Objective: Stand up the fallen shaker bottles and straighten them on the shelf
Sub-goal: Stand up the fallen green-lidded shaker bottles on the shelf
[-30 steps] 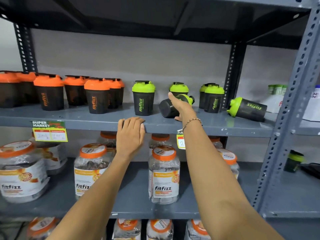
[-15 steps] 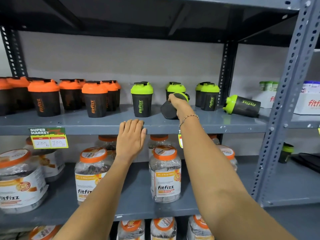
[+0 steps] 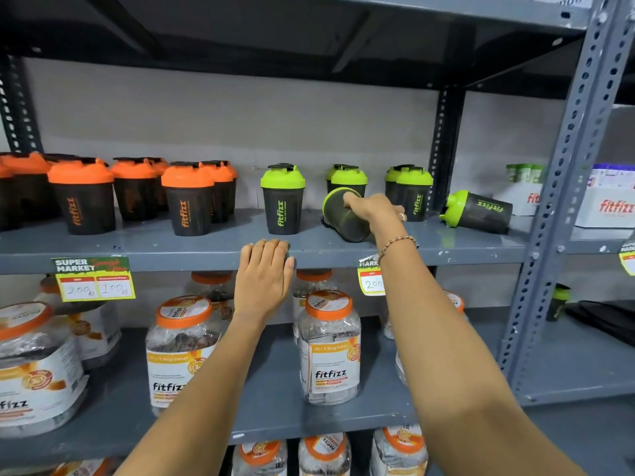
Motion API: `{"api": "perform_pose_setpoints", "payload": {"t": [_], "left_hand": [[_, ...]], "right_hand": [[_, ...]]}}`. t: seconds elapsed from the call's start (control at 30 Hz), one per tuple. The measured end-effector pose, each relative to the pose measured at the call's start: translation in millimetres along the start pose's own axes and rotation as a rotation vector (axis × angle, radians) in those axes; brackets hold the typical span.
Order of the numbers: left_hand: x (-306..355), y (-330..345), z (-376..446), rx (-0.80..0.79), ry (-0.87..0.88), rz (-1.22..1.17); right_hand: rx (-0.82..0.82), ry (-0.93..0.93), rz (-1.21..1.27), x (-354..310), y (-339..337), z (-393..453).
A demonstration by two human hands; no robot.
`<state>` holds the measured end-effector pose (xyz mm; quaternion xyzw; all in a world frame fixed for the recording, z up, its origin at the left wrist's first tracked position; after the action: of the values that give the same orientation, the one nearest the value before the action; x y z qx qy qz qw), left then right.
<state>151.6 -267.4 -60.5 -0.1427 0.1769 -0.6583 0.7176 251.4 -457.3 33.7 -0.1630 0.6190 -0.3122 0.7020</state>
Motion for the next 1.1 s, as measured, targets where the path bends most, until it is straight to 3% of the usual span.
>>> {"api": "perform_pose_setpoints", "payload": {"t": [0.1,0.2,0.47,0.63,0.87,0.97,1.1], "left_hand": [[0.3,-1.0,-0.3,0.004,0.003,-0.004],[0.3,-1.1,-0.4,0.002,-0.006,-0.014],[1.3,-3.8,-1.6,-0.017,0.004,-0.008],[0.8,-3.7,-0.4,-0.026,0.004,-0.003],[0.0,-2.0,-0.9,-0.015,-0.006,0.004],[-0.8,-1.7,-1.1,0.011,-0.005,-0.012],[-0.6,-1.6,-0.6,0.016,-0.019,-0.029]], "right_hand": [[0.012,-0.102,-0.164,-5.7,-2.7,-5.7],[-0.11,-0.189,-0.175,-14.1,-2.0,-9.1],[-0.405,-0.01,-0.018,-7.6,-1.4,-5.7],[-0.37,0.042,0.333,11.4,-0.8,0.9],[-0.302,-0.052,0.766,20.7,15.1,0.5],[-0.178,-0.06,0.773,22.0,24.9,6.8],[-0.065,-0.111,0.574,19.7,29.4,17.4]]}}
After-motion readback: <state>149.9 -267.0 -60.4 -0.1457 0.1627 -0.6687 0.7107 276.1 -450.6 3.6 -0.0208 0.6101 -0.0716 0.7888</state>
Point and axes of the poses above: each hand's wrist, its own z-axis towards the middle knuckle, its own y-axis out of the palm, x = y × z, the point moved 6 cm from there along z, towards the middle knuckle, and after that the axes turned 3 degrees about -y, right-handed, at the moved point
